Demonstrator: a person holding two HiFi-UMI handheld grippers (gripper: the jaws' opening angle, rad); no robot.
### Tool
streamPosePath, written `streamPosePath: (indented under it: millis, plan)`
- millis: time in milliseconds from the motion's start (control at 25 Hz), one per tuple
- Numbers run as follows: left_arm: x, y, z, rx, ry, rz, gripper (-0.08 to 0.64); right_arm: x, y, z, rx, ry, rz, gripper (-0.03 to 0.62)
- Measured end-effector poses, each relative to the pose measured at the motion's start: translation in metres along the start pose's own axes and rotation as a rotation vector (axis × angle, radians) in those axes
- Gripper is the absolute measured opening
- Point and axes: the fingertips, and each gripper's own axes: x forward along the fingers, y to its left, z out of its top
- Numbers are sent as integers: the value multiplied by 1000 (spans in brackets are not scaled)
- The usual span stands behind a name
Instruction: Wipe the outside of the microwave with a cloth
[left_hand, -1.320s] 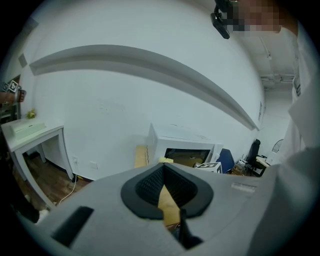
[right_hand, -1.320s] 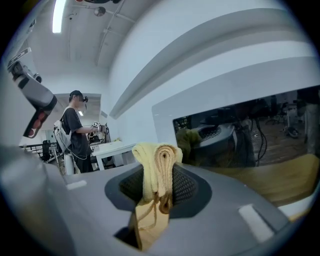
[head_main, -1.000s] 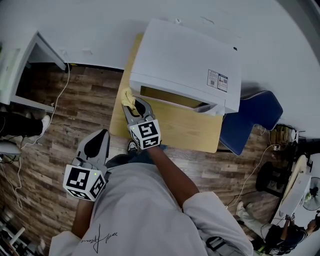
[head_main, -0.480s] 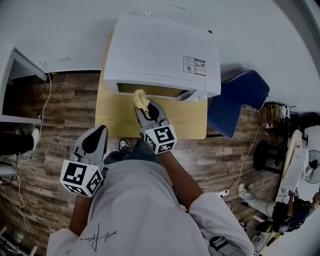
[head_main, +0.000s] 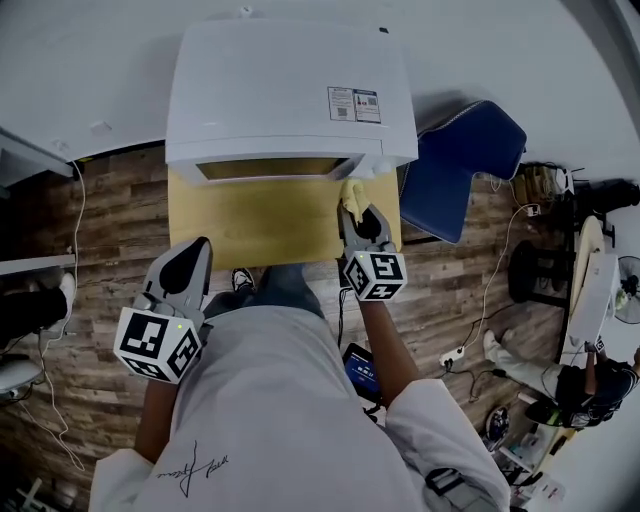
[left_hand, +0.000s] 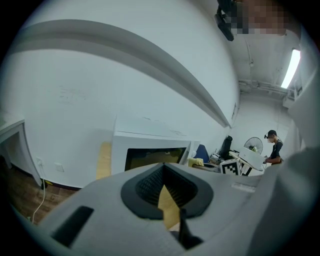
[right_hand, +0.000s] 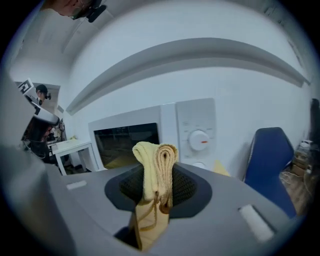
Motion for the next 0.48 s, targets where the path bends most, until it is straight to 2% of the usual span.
streamPosePath:
  millis: [280,480]
  plan:
    - [7,5,1,0,25,5,-8,-5,-102,-6,14,11,-204,120]
    - [7,8,-2,11,45,18,-8,17,-135,-16,36,25,-281,120]
